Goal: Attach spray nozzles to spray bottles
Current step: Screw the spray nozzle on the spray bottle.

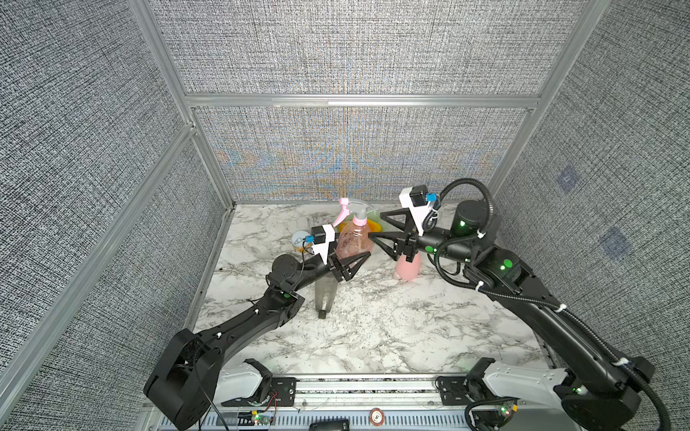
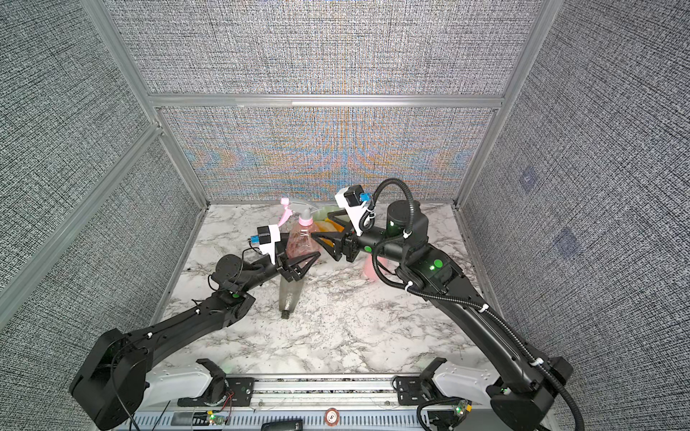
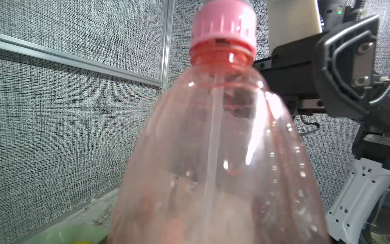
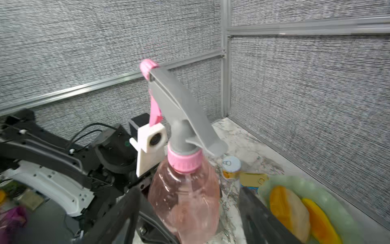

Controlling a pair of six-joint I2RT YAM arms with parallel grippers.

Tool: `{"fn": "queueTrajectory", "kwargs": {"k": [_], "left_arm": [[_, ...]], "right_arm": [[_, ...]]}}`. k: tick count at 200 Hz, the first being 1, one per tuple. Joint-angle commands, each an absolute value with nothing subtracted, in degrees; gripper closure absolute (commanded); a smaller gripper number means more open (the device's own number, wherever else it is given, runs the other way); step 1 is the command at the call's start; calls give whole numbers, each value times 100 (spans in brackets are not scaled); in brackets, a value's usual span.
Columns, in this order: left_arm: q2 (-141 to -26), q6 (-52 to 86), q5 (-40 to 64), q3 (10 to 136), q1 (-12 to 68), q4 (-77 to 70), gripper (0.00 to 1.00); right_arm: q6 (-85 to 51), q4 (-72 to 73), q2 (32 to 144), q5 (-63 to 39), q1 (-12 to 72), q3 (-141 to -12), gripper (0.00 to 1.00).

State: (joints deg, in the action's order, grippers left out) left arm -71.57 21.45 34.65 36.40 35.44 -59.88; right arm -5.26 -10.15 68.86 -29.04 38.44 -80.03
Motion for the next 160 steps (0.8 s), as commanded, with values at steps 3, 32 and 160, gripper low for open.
{"fn": "queueTrajectory", "kwargs": {"k": [3, 32, 160], "left_arm": [[-7183, 2297, 3793, 3719, 3532, -6256, 40], [-7209, 2386, 3893, 3752, 3533, -6306, 40], [-7171, 2383, 3902, 3781, 3533, -6240, 40]], "right_arm": [[-666, -680, 7129, -3920, 3741, -8244, 25], [-810, -507, 7410, -4193, 3734, -8450, 29], [-944, -453, 7758, -4487, 3872, -8580, 80]]}}
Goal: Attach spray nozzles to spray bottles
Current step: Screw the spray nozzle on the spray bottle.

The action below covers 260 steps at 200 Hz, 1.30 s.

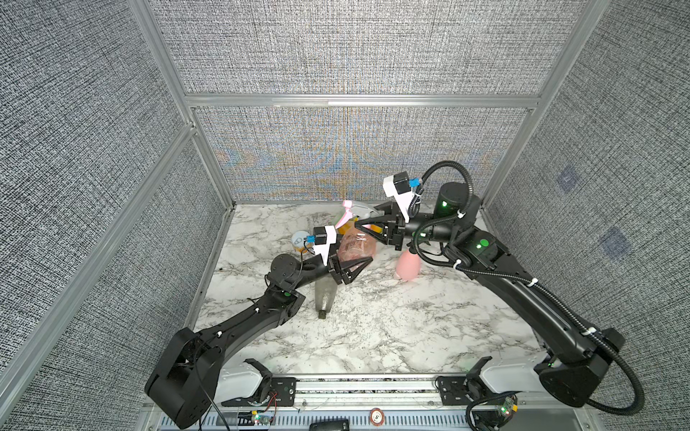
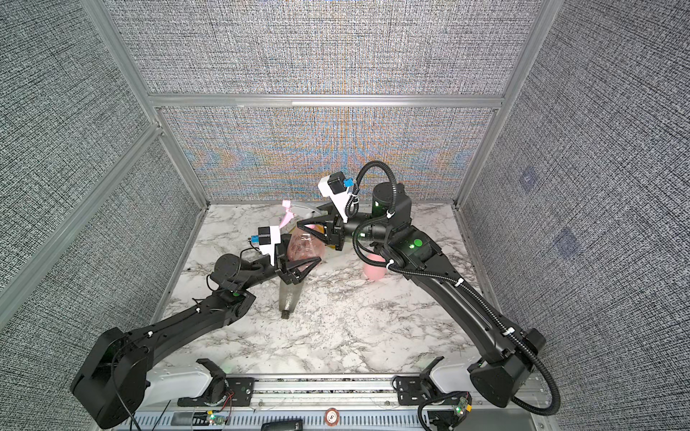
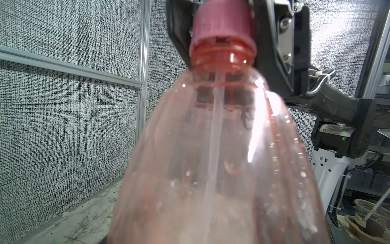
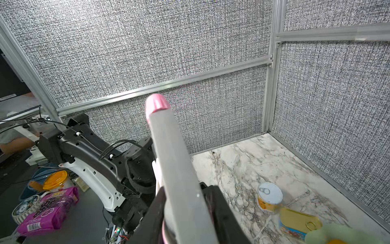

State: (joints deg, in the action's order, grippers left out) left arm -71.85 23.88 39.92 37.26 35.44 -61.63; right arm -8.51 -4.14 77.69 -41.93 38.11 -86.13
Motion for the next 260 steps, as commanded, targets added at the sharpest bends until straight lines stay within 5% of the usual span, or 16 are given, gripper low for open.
{"fn": "queueTrajectory", "kwargs": {"k": [1, 72, 142, 183, 211, 237, 260], "left_arm": [[-7171, 2382, 3902, 3789, 3533, -6240, 40], [-7069, 2223, 3669, 3798, 3533, -6015, 40], [-6850, 1829, 3187, 3819, 3533, -5581, 40], [-6820, 1802, 3156, 3775, 3533, -5623, 40], [-6795, 1818, 3189, 3727, 3533, -5713, 40], [-6786, 1794, 3268, 3731, 3533, -5713, 40], [-6850, 1820, 3431, 3761, 3533, -5732, 39]], "right_arm": [[-947, -455, 7759, -4489, 3874, -8579, 80], [-617, -787, 7857, -3517, 4359, -8461, 100], [-486, -815, 7869, -177, 5433, -8094, 100], [-524, -762, 7797, 24, 5576, -8086, 100], [-484, -771, 7409, -172, 5544, -7949, 41], [-628, -750, 6954, -610, 5206, -7639, 19], [-868, -722, 6803, -1609, 4748, -7417, 13]]}}
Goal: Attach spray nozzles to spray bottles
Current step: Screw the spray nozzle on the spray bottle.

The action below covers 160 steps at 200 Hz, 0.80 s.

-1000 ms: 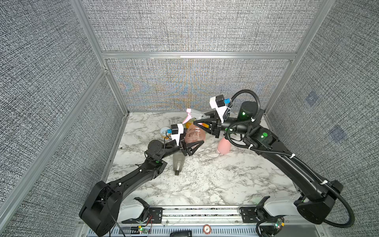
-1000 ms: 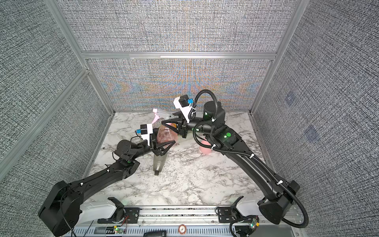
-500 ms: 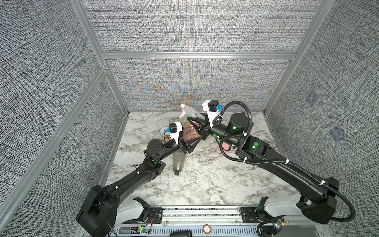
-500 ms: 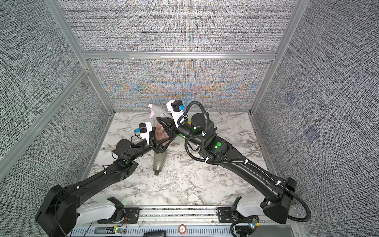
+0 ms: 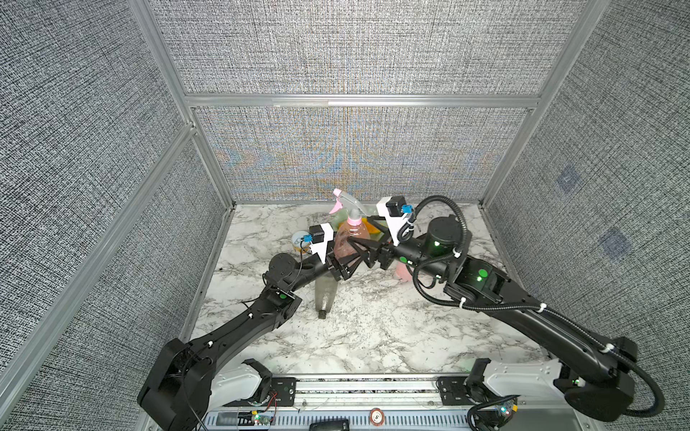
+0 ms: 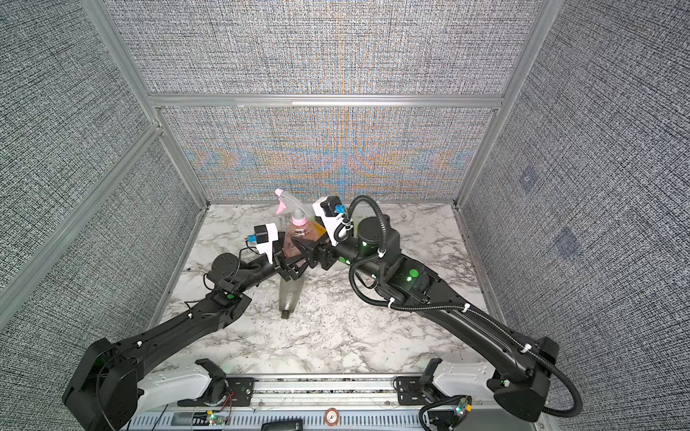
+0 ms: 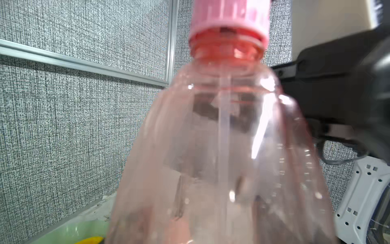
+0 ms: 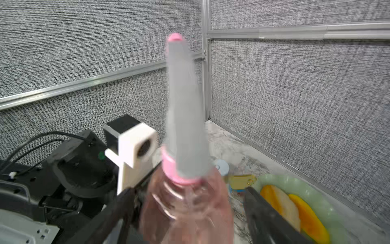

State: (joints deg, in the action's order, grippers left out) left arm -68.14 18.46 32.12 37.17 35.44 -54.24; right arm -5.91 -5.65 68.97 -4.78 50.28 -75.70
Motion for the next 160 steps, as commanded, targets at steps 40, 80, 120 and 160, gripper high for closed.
{"fn": "queueTrajectory", "kwargs": {"k": [40, 80, 120, 160], "left_arm": [[-7019, 1871, 3700, 3841, 3529, -5678, 36], [-7074, 1837, 3693, 3878, 3533, -5580, 33], [-7186, 1758, 3659, 4003, 3533, -5283, 28], [-7209, 1712, 3501, 4019, 3533, -5144, 14]], "right_arm": [[-1101, -274, 7126, -2431, 4562, -7341, 9], [-1349, 304, 7480, -2610, 4562, -7353, 8], [-1395, 391, 7604, -2641, 4570, -7325, 21], [-1385, 462, 7523, -2596, 4580, -7212, 28]]}}
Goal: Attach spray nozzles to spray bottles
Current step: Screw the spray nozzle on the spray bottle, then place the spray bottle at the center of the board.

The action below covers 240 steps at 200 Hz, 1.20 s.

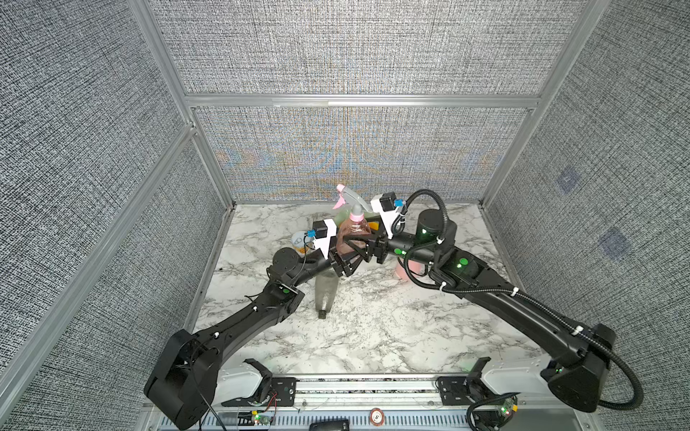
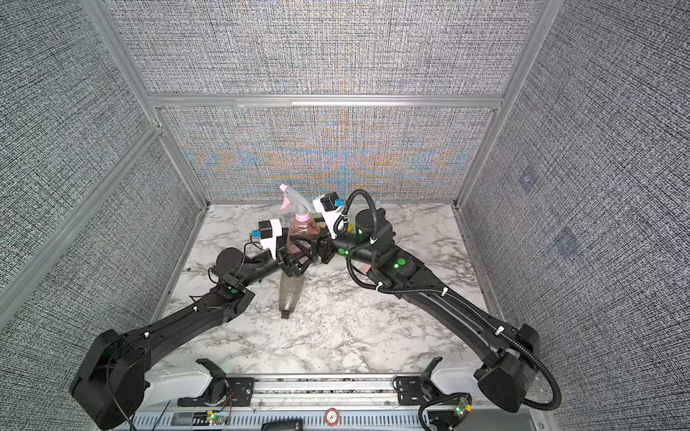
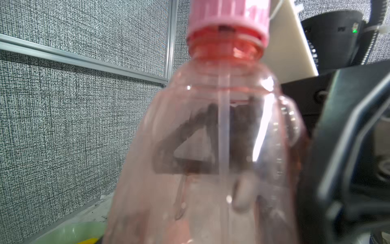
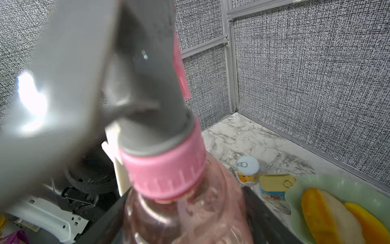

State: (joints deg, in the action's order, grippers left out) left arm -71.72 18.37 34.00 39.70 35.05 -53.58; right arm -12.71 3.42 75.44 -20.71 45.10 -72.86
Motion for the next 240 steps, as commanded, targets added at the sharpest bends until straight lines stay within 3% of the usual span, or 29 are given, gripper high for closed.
{"fn": "queueTrajectory", "kwargs": {"k": [1, 30, 63, 94, 135, 190, 240], "left_arm": [[-7208, 1713, 3495, 4018, 3533, -5147, 14], [-7209, 1713, 3480, 4011, 3533, -5110, 5], [-7005, 1194, 3207, 4073, 3533, -4538, 1], [-6516, 468, 2337, 4052, 3536, -3923, 1], [-5863, 288, 962, 3607, 3533, -4367, 1], [-5409, 360, -1905, 3071, 3533, -5259, 1], [-5229, 525, -2475, 2911, 3533, -5465, 1]], "right_arm": [[-1383, 468, 7515, -2594, 4580, -7210, 28], [-1374, 621, 7354, -2430, 4579, -7147, 28], [-1175, 691, 7195, -1875, 4553, -7192, 28], [-690, 660, 7083, -993, 4510, -7238, 28], [-352, 1114, 6948, -123, 4386, -6797, 28], [-434, 3340, 7279, 651, 4377, -4640, 28], [-577, 6291, 8666, 1747, 4625, -3322, 28]]}}
